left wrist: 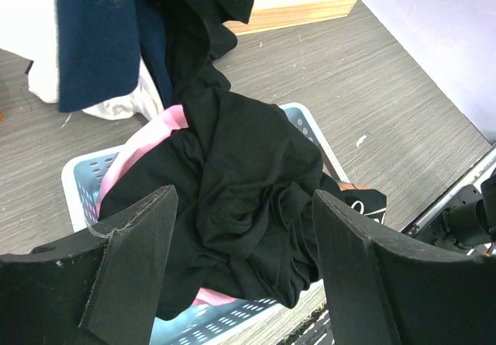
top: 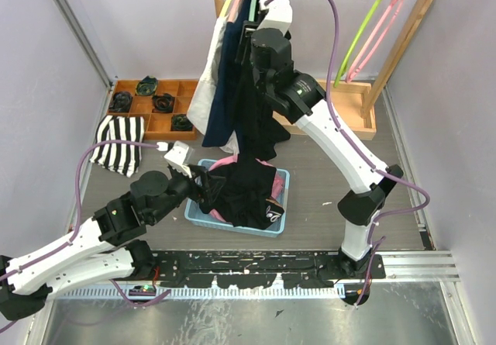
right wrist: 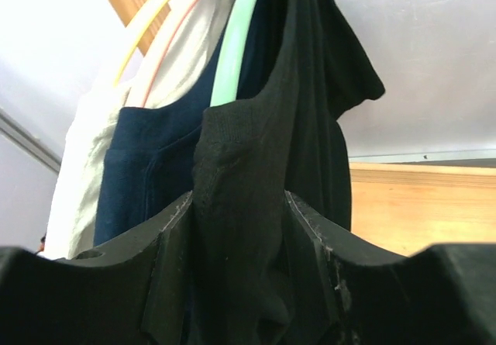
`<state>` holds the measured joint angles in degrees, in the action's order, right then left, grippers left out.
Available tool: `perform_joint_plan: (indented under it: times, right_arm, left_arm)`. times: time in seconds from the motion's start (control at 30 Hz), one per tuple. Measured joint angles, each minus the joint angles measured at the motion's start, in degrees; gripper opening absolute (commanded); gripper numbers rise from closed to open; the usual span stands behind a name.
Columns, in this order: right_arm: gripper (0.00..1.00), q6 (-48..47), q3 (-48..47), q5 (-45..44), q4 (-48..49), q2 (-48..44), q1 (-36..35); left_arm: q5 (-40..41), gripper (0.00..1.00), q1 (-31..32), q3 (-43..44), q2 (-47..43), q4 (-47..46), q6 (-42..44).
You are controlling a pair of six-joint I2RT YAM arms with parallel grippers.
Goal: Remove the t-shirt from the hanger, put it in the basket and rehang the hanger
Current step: Pick up the hanger from the clothesline.
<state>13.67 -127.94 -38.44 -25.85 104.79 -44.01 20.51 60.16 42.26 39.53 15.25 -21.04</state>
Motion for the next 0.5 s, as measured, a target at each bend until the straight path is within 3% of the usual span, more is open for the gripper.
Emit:
perform_joint_plan:
  times: [0.27, 0.5]
  right_arm:
    - [0.54, -0.2, -0.1, -0.7, -2.1, 0.0, 2.4]
    - [0.41, -0.4, -0.1, -0.3, -3.0, 0.0, 4.1]
  left_arm:
    - [-0.1, 0.77, 0.0, 0.0, -0.3, 0.0, 0.0]
    - [-0.1, 0.77, 0.0, 0.0, -0.4, 0.0, 0.0]
